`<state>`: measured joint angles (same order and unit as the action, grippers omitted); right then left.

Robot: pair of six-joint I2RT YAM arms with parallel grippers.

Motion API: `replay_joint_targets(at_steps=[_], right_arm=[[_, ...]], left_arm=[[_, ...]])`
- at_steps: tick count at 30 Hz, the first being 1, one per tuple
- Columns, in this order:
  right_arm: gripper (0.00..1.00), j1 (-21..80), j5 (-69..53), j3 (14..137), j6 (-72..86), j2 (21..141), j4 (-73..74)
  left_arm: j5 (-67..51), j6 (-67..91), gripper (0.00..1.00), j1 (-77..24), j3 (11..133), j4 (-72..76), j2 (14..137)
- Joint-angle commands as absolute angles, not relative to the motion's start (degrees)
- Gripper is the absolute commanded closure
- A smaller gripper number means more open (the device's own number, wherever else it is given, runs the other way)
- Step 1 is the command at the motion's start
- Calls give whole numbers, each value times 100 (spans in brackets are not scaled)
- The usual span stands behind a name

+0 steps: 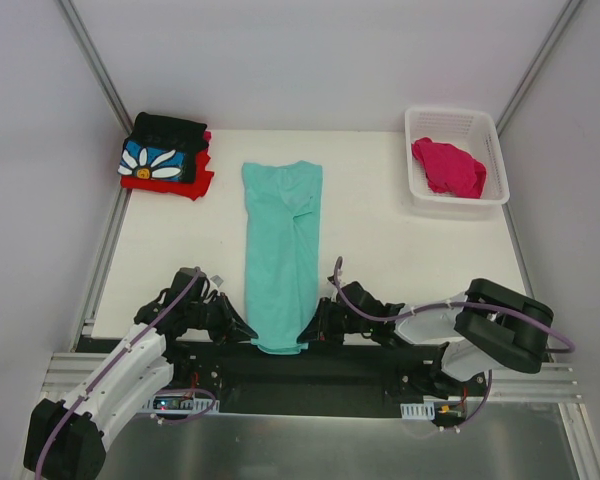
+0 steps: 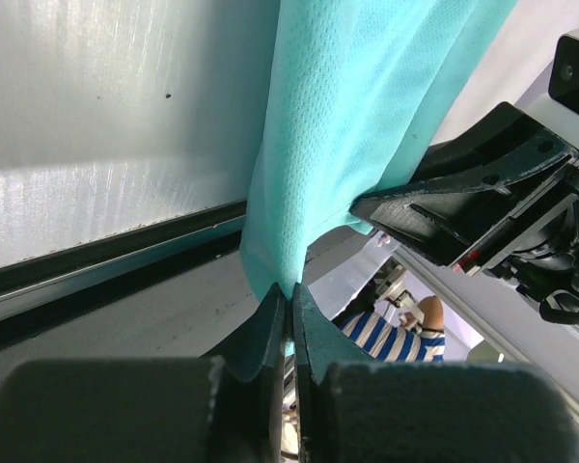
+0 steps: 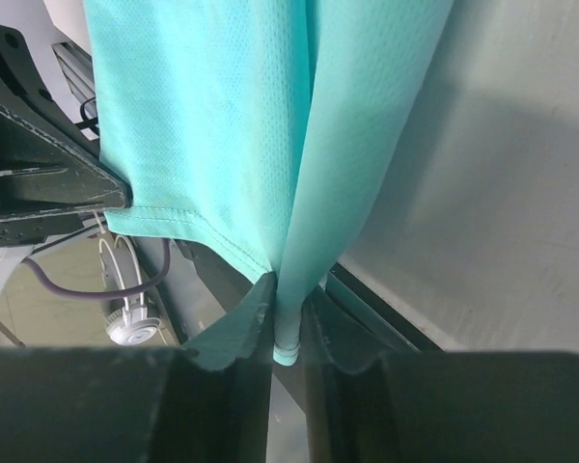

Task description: Fold and stack the t-shirts

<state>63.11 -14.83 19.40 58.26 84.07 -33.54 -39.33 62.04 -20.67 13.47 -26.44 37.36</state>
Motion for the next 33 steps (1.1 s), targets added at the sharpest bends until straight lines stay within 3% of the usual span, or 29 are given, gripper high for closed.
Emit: replay_joint_targets(at_steps=[1, 24, 33], right_arm=[[83, 6337, -1582, 2048, 5897, 8359, -3736], [86, 6961, -1046, 2373, 5643, 6048, -642], [86, 6575, -1063, 2856, 5133, 6056, -27]], left_arm=[[-3920, 6548, 100, -2109, 1327, -2795, 3753], [-3964, 7066, 100, -2364, 1608, -3208, 2874], [-3735, 6452, 100, -2364, 2329, -3068, 4077]])
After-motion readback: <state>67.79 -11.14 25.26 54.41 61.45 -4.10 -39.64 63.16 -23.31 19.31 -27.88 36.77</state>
